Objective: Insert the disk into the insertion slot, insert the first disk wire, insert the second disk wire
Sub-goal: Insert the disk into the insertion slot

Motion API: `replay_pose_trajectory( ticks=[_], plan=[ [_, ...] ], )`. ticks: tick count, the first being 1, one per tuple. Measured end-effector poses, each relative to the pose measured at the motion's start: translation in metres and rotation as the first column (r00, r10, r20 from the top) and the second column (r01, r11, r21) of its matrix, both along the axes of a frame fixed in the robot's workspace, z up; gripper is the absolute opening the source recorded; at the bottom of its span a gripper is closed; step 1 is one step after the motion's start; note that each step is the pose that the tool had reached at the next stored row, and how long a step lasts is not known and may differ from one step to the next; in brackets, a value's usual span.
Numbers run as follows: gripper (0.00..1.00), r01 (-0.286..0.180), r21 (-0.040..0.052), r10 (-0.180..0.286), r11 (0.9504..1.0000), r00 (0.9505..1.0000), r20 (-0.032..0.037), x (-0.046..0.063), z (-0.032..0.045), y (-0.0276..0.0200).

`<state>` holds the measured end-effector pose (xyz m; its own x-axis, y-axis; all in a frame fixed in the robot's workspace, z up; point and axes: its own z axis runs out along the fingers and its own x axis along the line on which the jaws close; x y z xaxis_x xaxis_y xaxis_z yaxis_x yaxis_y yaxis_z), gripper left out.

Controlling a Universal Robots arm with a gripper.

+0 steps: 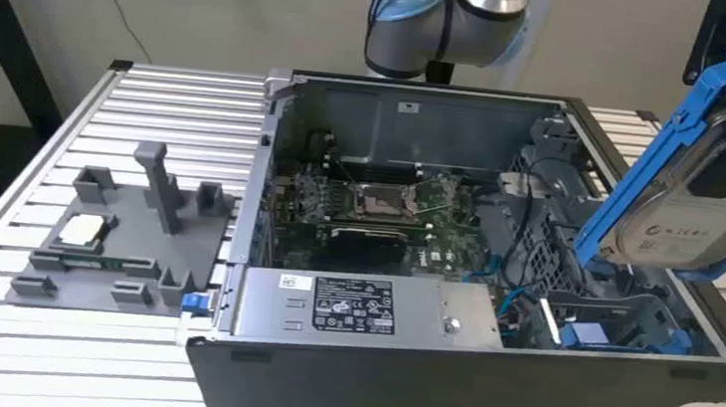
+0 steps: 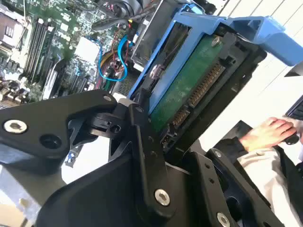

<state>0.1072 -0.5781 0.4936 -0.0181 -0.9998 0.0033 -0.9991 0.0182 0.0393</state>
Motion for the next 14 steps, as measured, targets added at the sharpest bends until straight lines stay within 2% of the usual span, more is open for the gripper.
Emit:
replay_pose_trajectory(
  ticks=[7, 14],
  plan=[
    [0.33, 0.000, -0.0002, 0.000, 1.0000, 1.0000, 0.0000, 0.0000, -0.0001, 0.0000],
    [0.33, 0.000, 0.0000, 0.000, 1.0000, 1.0000, 0.0000, 0.0000, -0.0047, 0.0000]
  ],
)
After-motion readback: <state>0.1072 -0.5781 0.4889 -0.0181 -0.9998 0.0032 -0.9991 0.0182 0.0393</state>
